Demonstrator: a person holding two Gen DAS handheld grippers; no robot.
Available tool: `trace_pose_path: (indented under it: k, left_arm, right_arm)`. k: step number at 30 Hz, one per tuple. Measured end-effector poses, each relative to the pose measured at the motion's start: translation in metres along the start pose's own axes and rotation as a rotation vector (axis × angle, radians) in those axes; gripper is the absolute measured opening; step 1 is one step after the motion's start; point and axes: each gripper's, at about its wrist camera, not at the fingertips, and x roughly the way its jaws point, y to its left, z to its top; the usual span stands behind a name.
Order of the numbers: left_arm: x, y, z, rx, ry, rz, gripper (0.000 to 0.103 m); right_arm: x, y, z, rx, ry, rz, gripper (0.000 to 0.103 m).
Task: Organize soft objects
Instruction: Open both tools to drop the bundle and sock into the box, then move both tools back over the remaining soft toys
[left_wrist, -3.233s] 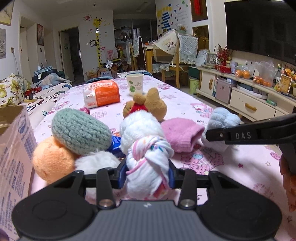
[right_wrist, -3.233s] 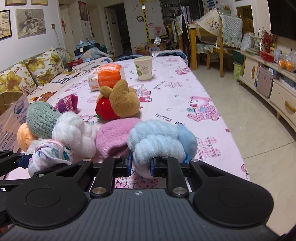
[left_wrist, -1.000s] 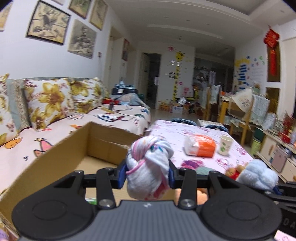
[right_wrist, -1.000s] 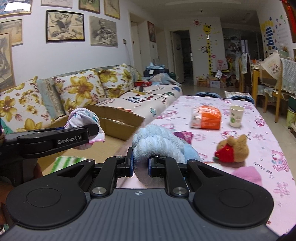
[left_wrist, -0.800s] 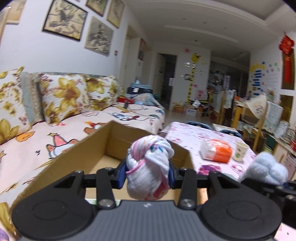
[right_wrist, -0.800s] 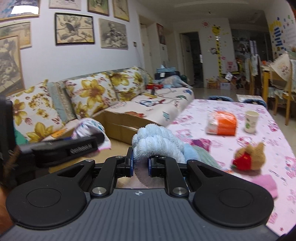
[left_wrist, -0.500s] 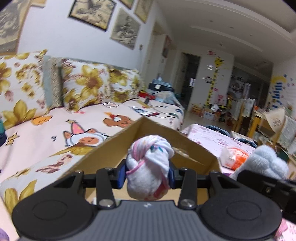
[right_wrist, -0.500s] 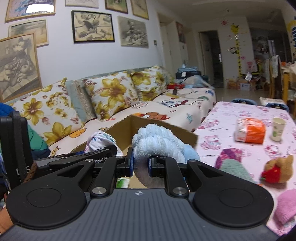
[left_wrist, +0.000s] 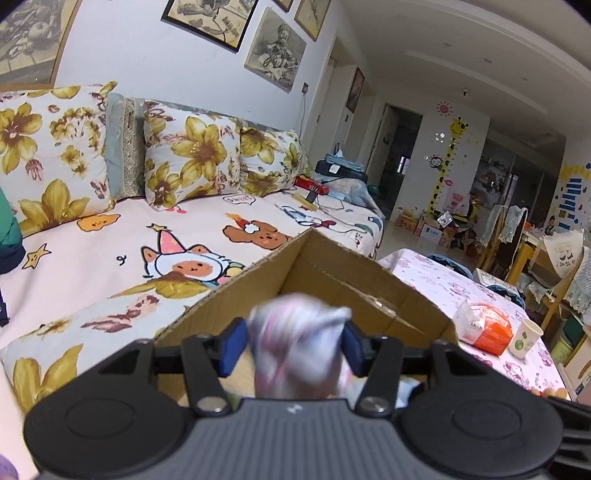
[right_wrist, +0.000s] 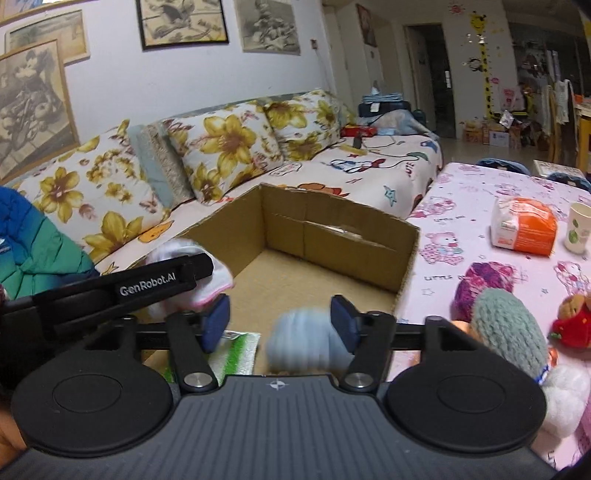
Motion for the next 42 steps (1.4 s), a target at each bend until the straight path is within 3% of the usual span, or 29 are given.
trace_pose_path:
  k: [1,3,9,14,30,42]
  left_arm:
    - [-0.001,-0.001,0.000,0.006,-0.007,0.003,0.067]
    - [-0.003,-0.002,0.000,0.016,-0.019,-0.004,0.076]
    - [-0.006,-0.009,-0.001,0.050,-0.027,-0.035,0.096]
    - [-0.008,-0.015,-0.002,0.074,-0.035,-0.066,0.101]
    - [-0.016,-0.050,-0.015,0.193,-0.051,-0.118,0.102]
    - [-0.022,-0.077,-0.026,0.257,-0.049,-0.163,0.102]
  right_arm:
    - [-0.004,-0.001,-0.001,0.004,-0.005,-0.003,0.082]
    - [-0.013,-0.001,-0.002,0.006,-0.020,-0.026,0.098]
    - [-0.037,-0.007,-0.005,0.052,-0.056,-0.117,0.101]
    - [-0.051,-0.015,-0.012,0.096,-0.077,-0.186,0.101]
    - [-0.073,-0.027,-0.033,0.134,-0.097,-0.341,0.103]
    - [-0.089,-0.045,-0.046,0.182,-0.123,-0.376,0.103]
